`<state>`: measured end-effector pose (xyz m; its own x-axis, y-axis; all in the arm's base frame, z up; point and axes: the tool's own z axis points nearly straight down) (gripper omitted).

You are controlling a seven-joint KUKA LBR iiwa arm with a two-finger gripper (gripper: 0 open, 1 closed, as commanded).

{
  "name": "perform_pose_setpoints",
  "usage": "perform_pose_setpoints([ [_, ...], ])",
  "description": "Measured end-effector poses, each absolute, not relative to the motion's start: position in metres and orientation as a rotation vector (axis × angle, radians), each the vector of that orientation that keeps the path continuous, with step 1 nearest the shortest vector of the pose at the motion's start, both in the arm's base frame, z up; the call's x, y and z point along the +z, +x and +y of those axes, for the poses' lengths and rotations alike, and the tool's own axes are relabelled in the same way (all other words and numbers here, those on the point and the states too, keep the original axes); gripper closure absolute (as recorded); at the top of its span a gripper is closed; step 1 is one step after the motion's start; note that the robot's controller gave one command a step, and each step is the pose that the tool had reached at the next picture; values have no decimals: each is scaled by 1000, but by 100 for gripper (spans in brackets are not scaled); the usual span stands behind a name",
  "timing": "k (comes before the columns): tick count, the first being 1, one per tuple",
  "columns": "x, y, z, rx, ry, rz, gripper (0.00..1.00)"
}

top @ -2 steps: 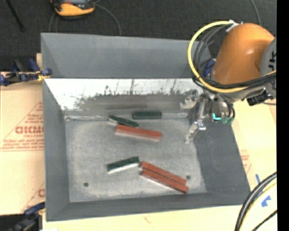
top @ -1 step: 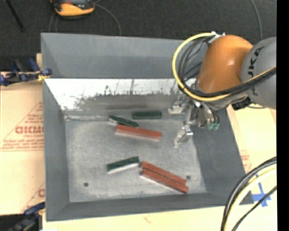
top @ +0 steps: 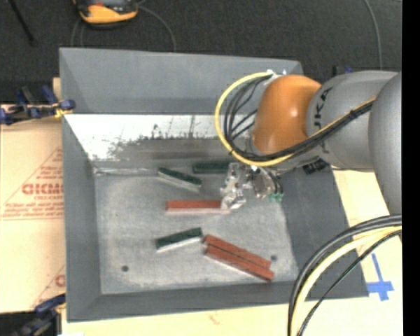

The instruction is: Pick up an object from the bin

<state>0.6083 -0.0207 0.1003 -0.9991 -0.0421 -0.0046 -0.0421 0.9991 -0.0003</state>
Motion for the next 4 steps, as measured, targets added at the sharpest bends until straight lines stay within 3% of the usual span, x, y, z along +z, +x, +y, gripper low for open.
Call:
perform_pose_setpoints([
  [1, 100, 608, -21, -1, -67, 3136, 100],
  [2, 152, 610, -21, 0, -54, 3144, 100],
  [4, 223, 622, -13, 1, -49, 3139, 100],
])
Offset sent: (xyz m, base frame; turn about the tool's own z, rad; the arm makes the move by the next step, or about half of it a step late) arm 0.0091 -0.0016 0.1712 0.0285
